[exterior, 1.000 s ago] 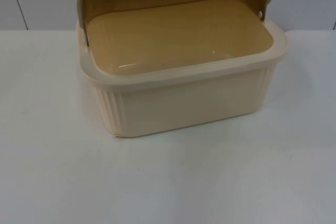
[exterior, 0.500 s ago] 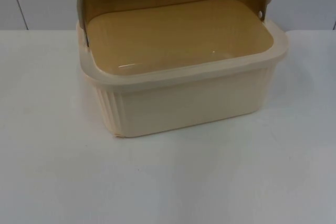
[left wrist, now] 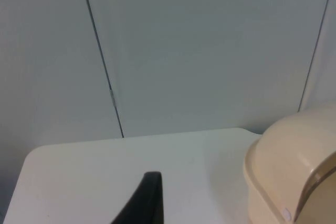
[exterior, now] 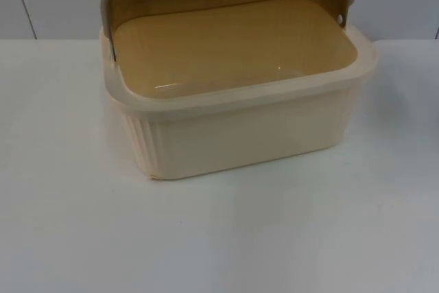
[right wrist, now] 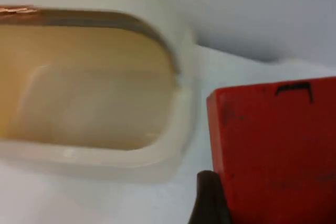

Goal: Open the box lid with the left hand, place the block into the box with the right hand, then close the box lid with the left hand.

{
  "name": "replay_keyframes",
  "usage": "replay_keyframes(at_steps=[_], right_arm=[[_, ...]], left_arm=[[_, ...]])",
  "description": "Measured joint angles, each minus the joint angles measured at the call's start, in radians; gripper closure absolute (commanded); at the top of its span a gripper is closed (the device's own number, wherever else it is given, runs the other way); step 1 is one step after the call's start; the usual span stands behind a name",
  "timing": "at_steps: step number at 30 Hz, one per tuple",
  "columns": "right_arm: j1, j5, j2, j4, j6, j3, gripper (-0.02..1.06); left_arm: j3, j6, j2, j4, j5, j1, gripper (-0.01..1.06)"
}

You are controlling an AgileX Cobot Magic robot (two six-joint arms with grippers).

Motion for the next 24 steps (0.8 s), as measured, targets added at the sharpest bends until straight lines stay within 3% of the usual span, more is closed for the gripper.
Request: replay_keyframes(at_steps=[4,8,12,13,18,19,24], right_arm=[[0.111,0.0,-0.053,-0.02,-0.016,0.043,1.05],[0.201,-0.071,-0.098,-0.021,0.006,0.134,1.05],[0.257,-0.273,-0.131,-0.021,0.046,0.313,1.05],[0.257,-0.273,-0.131,-0.021,0.046,0.313,1.05],[0.293,-0.532,-0.13,-0.017,0.063,0.493,1.05],[0.293,-0.532,-0.13,-0.017,0.063,0.493,1.05],[0.351,-0.704,-0.055,-0.015,0.053,0.518,1.05]], left_arm=[[0.0,0.0,0.0,0.0,0.0,0.0,0.01],[0.0,0.0,0.0,0.0,0.0,0.0,0.01],[0.0,0.0,0.0,0.0,0.0,0.0,0.01],[0.0,0.0,0.0,0.0,0.0,0.0,0.01],[0.0,0.0,0.0,0.0,0.0,0.0,0.01],[0.0,0.0,0.0,0.0,0.0,0.0,0.01],[0.0,0.0,0.004,0.0,0.0,0.0,0.01]])
